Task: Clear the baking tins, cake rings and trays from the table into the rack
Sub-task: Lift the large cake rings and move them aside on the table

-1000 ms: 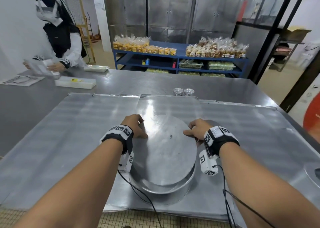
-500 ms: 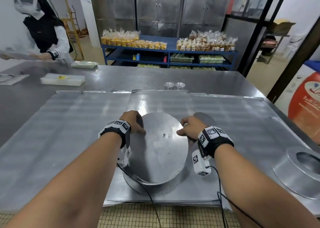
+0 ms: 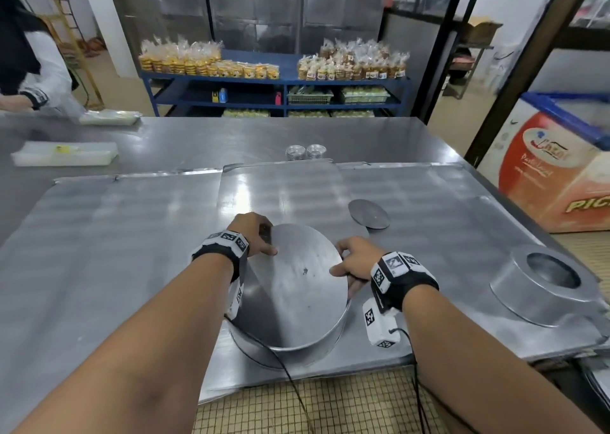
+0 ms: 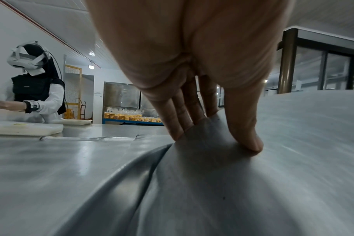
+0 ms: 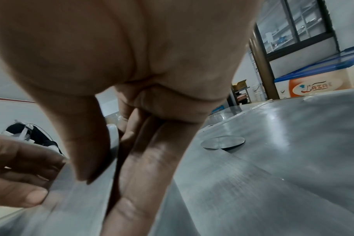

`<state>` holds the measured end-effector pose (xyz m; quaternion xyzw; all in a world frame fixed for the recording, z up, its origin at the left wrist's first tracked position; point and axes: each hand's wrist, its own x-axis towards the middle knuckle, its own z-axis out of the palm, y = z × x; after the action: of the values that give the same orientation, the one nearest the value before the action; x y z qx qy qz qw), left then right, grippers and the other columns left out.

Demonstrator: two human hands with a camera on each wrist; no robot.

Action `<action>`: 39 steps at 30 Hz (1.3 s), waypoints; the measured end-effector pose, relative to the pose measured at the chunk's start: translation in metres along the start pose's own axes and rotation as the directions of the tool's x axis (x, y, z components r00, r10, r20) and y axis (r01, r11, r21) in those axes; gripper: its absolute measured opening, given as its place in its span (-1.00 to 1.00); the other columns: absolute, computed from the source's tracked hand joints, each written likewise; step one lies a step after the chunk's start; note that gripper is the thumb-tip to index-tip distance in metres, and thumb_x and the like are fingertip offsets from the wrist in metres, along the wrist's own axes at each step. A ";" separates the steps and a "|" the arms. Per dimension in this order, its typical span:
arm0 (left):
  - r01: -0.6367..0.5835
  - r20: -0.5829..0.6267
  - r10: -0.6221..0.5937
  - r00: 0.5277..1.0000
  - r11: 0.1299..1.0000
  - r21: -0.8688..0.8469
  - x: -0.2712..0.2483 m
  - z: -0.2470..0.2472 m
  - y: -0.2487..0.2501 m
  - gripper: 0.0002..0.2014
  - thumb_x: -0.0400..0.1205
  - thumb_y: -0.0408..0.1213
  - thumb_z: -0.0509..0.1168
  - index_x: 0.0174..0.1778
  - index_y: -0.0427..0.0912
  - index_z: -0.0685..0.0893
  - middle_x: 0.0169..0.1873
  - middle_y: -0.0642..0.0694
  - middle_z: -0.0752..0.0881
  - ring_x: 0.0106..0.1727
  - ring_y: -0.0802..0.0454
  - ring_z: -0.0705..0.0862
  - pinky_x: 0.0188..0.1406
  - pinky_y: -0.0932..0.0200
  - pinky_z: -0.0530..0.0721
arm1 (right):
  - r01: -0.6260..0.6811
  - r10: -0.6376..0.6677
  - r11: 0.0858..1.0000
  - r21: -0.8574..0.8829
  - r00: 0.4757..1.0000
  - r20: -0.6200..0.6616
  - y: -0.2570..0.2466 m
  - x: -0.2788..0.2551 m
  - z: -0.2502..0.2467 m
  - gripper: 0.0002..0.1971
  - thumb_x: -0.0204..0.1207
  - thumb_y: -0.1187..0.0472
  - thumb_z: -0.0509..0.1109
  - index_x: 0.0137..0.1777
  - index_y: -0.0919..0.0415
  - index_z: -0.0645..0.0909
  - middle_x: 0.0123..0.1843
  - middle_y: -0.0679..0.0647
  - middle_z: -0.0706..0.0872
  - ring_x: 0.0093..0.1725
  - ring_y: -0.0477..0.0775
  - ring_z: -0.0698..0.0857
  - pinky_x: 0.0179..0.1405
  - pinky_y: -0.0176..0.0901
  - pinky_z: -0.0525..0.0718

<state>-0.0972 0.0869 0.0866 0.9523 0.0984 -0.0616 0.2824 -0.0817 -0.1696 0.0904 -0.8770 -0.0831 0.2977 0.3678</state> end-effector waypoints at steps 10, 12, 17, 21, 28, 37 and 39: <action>-0.050 0.066 0.043 0.997 0.992 0.112 0.003 0.005 -0.007 -0.50 0.34 -0.10 0.63 0.21 -0.05 0.78 0.10 -0.05 0.80 0.18 -0.06 0.73 0.09 0.23 0.65 | -0.095 -0.011 0.923 -0.373 0.962 -0.272 -0.003 -0.002 0.013 -0.74 0.22 0.16 0.72 -0.13 0.17 0.77 -0.25 0.02 0.75 -0.27 -0.01 0.71 -0.29 -0.27 0.63; -0.053 0.058 0.047 0.997 0.994 0.095 0.003 0.001 -0.013 -0.71 0.36 -0.20 0.61 -0.03 -0.05 0.79 -0.05 -0.06 0.80 0.10 -0.10 0.75 -0.02 0.26 0.62 | -0.097 -0.008 0.930 -0.355 0.960 -0.282 0.004 -0.002 0.017 -0.45 0.17 0.23 0.73 0.22 0.07 0.74 0.03 0.07 0.81 0.02 0.05 0.79 -0.01 -0.15 0.75; 0.008 -0.028 -0.009 1.000 0.999 -0.036 0.000 -0.006 -0.038 -0.46 0.41 -0.39 0.57 0.35 -0.27 0.71 0.15 -0.16 0.80 0.17 -0.04 0.77 0.28 0.21 0.67 | -0.186 0.096 0.946 -0.266 0.943 -0.318 0.023 -0.003 0.038 -0.18 0.19 0.29 0.66 0.51 0.08 0.50 0.27 0.12 0.71 0.27 0.18 0.71 0.24 -0.06 0.68; 0.131 0.040 -0.133 0.990 0.991 0.038 -0.010 -0.010 -0.052 -0.77 0.40 -0.39 0.55 -0.04 -0.18 0.82 0.00 -0.19 0.83 -0.07 -0.07 0.74 -0.05 0.17 0.74 | -0.288 0.226 0.943 -0.169 0.923 -0.311 0.029 -0.008 0.046 -0.61 0.28 0.29 0.52 0.13 0.02 0.73 -0.01 0.11 0.78 -0.06 0.17 0.73 0.02 -0.15 0.72; 0.238 0.080 -0.230 0.970 0.965 -0.110 -0.018 -0.001 -0.068 -0.84 0.42 -0.50 0.35 -0.18 -0.46 0.81 -0.19 -0.37 0.81 -0.24 -0.26 0.84 -0.40 -0.10 0.85 | -0.314 0.280 0.948 -0.059 0.906 -0.318 0.036 0.006 0.043 -0.87 0.01 0.28 0.39 -0.43 0.06 0.63 -0.37 0.02 0.70 -0.18 0.22 0.75 -0.18 -0.16 0.71; 0.304 0.051 -0.305 0.951 0.888 -0.344 -0.003 0.011 -0.038 -0.88 0.44 -0.47 0.34 -0.16 -0.44 0.71 -0.15 -0.37 0.77 -0.29 -0.34 0.82 -0.37 -0.17 0.85 | -0.212 0.302 0.948 0.239 0.837 -0.456 0.027 0.019 0.014 -0.86 0.24 0.37 0.40 -0.26 0.16 0.73 -0.33 0.11 0.77 -0.21 0.25 0.77 -0.11 -0.06 0.73; 0.318 0.059 -0.319 0.946 0.877 -0.361 0.003 0.017 -0.025 -0.88 0.45 -0.45 0.34 -0.15 -0.41 0.69 -0.19 -0.34 0.78 -0.31 -0.30 0.82 -0.36 -0.09 0.85 | -0.186 0.316 0.937 0.296 0.815 -0.486 0.026 0.024 0.004 -0.84 0.28 0.35 0.39 -0.19 0.17 0.74 -0.29 0.13 0.78 -0.22 0.23 0.75 -0.14 -0.12 0.67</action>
<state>-0.1010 0.0991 0.0588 0.8537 0.2636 -0.0866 0.4407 -0.0666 -0.1768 0.0590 -0.8780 0.1736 0.1003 0.4347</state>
